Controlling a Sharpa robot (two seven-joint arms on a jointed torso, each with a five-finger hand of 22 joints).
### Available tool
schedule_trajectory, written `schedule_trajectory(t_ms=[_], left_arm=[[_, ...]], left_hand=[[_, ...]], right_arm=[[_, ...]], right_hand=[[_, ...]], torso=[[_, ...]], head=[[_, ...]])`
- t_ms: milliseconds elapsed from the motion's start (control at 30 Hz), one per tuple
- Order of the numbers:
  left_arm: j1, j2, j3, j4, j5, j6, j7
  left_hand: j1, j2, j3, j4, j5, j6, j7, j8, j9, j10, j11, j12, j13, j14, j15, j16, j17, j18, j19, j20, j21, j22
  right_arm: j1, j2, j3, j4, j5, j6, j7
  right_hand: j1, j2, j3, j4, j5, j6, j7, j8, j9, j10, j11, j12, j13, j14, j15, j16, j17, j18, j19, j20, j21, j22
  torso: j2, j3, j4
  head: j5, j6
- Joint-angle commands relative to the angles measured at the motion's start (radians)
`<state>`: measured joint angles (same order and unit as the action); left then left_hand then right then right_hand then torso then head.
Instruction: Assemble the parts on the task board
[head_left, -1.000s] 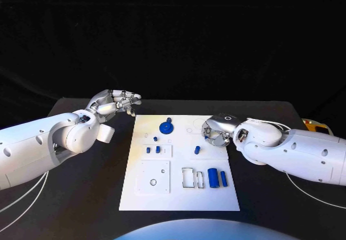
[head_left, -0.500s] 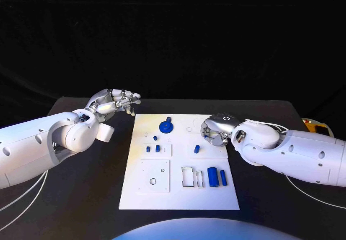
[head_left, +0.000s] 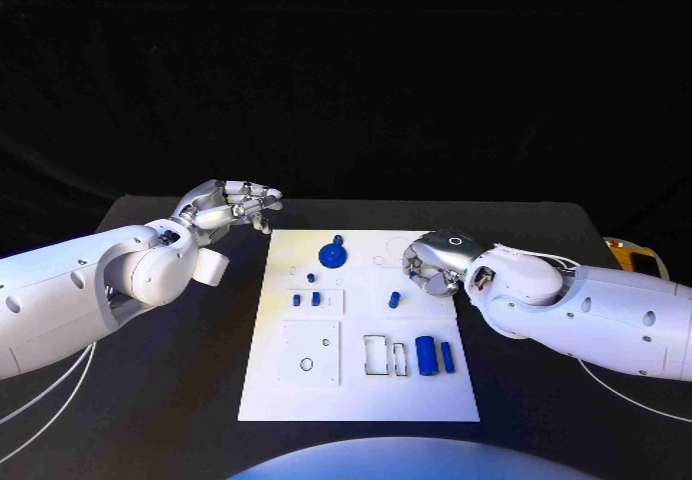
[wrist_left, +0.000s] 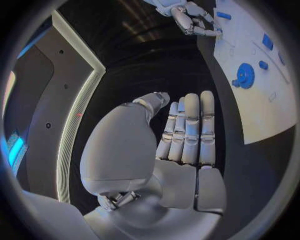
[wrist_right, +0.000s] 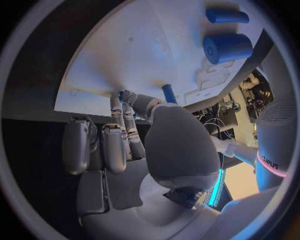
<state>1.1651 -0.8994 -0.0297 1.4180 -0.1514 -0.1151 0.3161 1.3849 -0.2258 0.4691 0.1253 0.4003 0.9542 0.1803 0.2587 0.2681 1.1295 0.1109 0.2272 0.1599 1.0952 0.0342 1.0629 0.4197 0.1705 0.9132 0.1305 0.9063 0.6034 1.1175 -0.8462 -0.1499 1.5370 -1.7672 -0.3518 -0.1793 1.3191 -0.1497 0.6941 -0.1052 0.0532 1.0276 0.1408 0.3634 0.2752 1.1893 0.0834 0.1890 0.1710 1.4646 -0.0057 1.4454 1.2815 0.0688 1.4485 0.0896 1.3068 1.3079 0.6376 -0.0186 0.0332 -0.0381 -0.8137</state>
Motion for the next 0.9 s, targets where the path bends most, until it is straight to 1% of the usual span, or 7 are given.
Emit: schedule_trajectory(t_ms=[33,333,533,633,733,867,900], left_arm=[[0.0,0.002,0.001,0.0,0.003,0.012,-0.004],[0.0,0.006,0.001,-0.004,0.003,0.017,-0.007],[0.0,0.008,0.001,-0.006,0.003,0.018,-0.009],[0.0,0.009,0.001,-0.006,0.003,0.018,-0.01],[0.0,0.011,0.001,-0.007,0.003,0.019,-0.009],[0.0,0.015,0.0,-0.008,0.003,0.019,-0.01],[0.0,0.016,0.0,-0.008,0.003,0.019,-0.01]], left_hand=[[0.01,0.001,-0.002,-0.003,-0.001,-0.006,0.0,-0.003,-0.001,-0.009,-0.001,0.003,0.001,-0.005,0.001,-0.004,-0.001,0.013,0.007,0.003,-0.007,-0.002],[0.011,0.0,-0.003,-0.002,-0.001,-0.008,0.001,-0.004,-0.002,-0.011,0.0,0.003,0.001,-0.005,0.002,-0.004,-0.001,0.013,0.008,0.003,-0.007,-0.002],[0.011,0.0,-0.004,-0.002,-0.001,-0.009,0.002,-0.005,-0.002,-0.012,0.0,0.003,0.001,-0.006,0.002,-0.005,-0.001,0.013,0.008,0.003,-0.008,-0.002],[0.011,0.0,-0.004,-0.002,-0.001,-0.009,0.002,-0.005,-0.002,-0.012,0.0,0.003,0.001,-0.006,0.002,-0.005,-0.001,0.013,0.008,0.003,-0.008,-0.002],[0.011,0.0,-0.004,-0.002,-0.001,-0.009,0.002,-0.005,-0.002,-0.012,0.0,0.003,0.001,-0.006,0.002,-0.005,-0.001,0.013,0.008,0.003,-0.008,-0.002],[0.011,0.001,-0.005,-0.002,0.0,-0.01,0.003,-0.005,-0.002,-0.014,0.001,0.002,0.001,-0.006,0.003,-0.005,-0.002,0.013,0.008,0.004,-0.009,-0.003],[0.011,0.001,-0.005,-0.002,0.0,-0.01,0.003,-0.005,-0.002,-0.014,0.001,0.002,0.001,-0.006,0.003,-0.005,-0.002,0.013,0.008,0.004,-0.009,-0.003]], right_arm=[[0.003,-0.005,0.002,0.014,-0.015,-0.032,-0.006],[0.024,-0.025,0.008,0.053,0.007,-0.059,-0.003],[0.038,-0.044,0.012,0.107,0.04,-0.077,0.001],[0.04,-0.047,0.013,0.142,0.056,-0.087,0.007],[0.038,-0.04,0.013,0.183,0.07,-0.094,0.017],[0.029,-0.021,0.013,0.21,0.079,-0.101,0.028],[0.026,-0.015,0.013,0.213,0.081,-0.103,0.031]], right_hand=[[0.016,0.015,0.004,-0.001,0.006,0.006,-0.001,0.0,0.001,0.022,-0.017,0.004,0.003,0.046,-0.005,0.002,-0.002,-0.011,0.007,0.003,0.006,0.149],[0.015,0.014,0.005,-0.002,0.007,0.006,-0.001,0.0,0.001,0.022,-0.016,0.003,0.002,0.045,-0.005,0.001,-0.005,-0.011,0.008,0.003,0.008,0.15],[0.014,0.013,0.006,-0.003,0.008,0.006,-0.001,-0.001,0.001,0.022,-0.016,0.002,0.002,0.045,-0.005,0.0,-0.007,-0.011,0.008,0.003,0.008,0.15],[0.013,0.012,0.007,-0.005,0.009,0.005,-0.001,-0.001,0.001,0.022,-0.016,0.001,0.002,0.045,-0.004,0.0,-0.008,-0.011,0.008,0.003,0.007,0.15],[0.013,0.011,0.011,-0.009,0.011,0.003,0.0,-0.004,0.0,0.02,-0.015,-0.001,0.001,0.045,-0.004,-0.001,-0.008,-0.011,0.008,0.003,0.008,0.151],[0.013,0.011,0.012,-0.009,0.011,0.003,0.001,-0.004,0.0,0.02,-0.015,-0.002,0.001,0.045,-0.004,-0.001,-0.009,-0.011,0.007,0.003,0.006,0.151],[0.013,0.011,0.012,-0.01,0.012,0.003,0.001,-0.005,0.0,0.019,-0.014,-0.002,0.001,0.044,-0.004,-0.001,-0.009,-0.011,0.007,0.003,0.006,0.151]], torso=[[0.0,-0.0003,-0.0003],[-0.001,-0.0002,-0.0001],[0.0,0.0006,0.0011],[0.001,0.0005,-0.0008],[0.002,0.0003,-0.0006],[0.001,0.0005,0.0004],[0.001,0.0,-0.0001]], head=[[0.002,0.006],[0.001,0.009],[0.008,0.011],[0.019,0.011],[0.033,0.008],[0.042,0.005],[0.048,0.002]])
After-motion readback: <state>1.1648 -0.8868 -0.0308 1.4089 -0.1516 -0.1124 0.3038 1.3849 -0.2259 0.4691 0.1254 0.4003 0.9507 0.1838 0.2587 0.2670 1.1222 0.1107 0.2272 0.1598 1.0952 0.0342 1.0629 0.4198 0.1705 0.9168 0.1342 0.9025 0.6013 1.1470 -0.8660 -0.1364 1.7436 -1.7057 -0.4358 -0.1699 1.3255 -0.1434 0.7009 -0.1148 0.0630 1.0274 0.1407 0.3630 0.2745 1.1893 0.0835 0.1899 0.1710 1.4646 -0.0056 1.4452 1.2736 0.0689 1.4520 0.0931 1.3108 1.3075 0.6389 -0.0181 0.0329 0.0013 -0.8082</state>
